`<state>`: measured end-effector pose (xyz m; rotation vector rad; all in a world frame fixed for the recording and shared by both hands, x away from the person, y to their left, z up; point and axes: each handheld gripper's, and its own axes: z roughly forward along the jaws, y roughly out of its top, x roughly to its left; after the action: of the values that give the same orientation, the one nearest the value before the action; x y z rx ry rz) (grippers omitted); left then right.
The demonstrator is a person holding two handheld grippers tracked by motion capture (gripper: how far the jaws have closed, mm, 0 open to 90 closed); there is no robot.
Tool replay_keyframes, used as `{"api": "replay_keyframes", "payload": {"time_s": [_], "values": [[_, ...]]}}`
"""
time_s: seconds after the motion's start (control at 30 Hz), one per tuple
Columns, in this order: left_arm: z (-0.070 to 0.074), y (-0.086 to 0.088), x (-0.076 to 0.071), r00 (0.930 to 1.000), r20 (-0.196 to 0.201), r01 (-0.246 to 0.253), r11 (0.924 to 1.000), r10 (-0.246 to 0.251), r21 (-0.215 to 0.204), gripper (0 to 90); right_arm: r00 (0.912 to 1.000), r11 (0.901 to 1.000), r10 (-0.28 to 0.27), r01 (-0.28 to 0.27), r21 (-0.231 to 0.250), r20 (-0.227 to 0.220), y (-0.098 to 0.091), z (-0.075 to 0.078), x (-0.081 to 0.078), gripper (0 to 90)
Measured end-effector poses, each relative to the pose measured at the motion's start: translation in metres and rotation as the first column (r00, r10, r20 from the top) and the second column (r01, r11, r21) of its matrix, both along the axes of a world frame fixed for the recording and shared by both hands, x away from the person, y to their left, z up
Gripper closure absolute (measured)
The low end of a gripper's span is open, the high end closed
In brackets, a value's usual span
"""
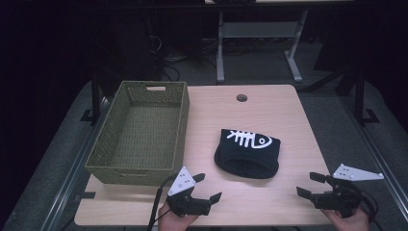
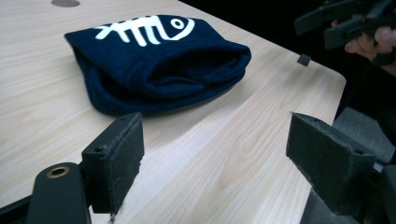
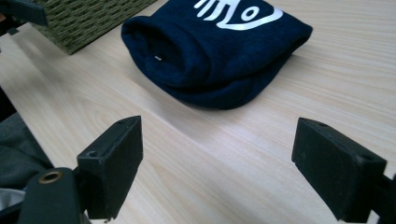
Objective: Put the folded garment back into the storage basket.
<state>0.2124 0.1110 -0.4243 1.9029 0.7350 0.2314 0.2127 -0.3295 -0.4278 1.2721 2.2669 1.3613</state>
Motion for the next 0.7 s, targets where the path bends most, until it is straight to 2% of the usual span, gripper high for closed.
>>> {"api": "replay_keyframes", "payload": {"time_s": [0.03,0.2,0.3,0.53,0.63,0.7], "values": [[0.001,-0.004,0.001,0.9999,0.007,0.008,0.9998,-0.008,0.020,18.6,1.0000,1.0000,0.001,-0.001,0.005,0.000,-0.001,0.000,0.001,15.9],[0.001,-0.009,0.002,0.9999,0.005,0.011,0.9995,-0.012,0.030,19.0,0.9999,1.0000,0.004,-0.004,0.004,-0.011,0.001,0.003,0.006,15.0],[0.002,-0.014,0.010,1.0000,0.001,0.006,0.9985,-0.006,0.055,19.2,0.9999,1.0000,0.005,-0.005,0.005,-0.016,0.003,0.006,0.013,14.9],[0.003,-0.018,0.027,0.9995,-0.026,-0.017,0.9993,0.018,0.034,19.4,0.9993,0.9999,-0.012,0.012,-0.003,-0.036,0.005,0.010,0.026,14.9],[0.002,-0.023,0.035,0.9990,-0.038,-0.021,0.9993,0.022,0.029,18.9,0.9991,0.9999,-0.002,0.001,-0.014,-0.043,0.009,0.011,0.034,14.9],[0.002,-0.030,0.042,0.9986,-0.047,-0.022,0.9994,0.023,0.027,18.3,0.9979,0.9996,0.008,-0.010,-0.025,-0.065,0.013,0.013,0.042,14.9]]}}
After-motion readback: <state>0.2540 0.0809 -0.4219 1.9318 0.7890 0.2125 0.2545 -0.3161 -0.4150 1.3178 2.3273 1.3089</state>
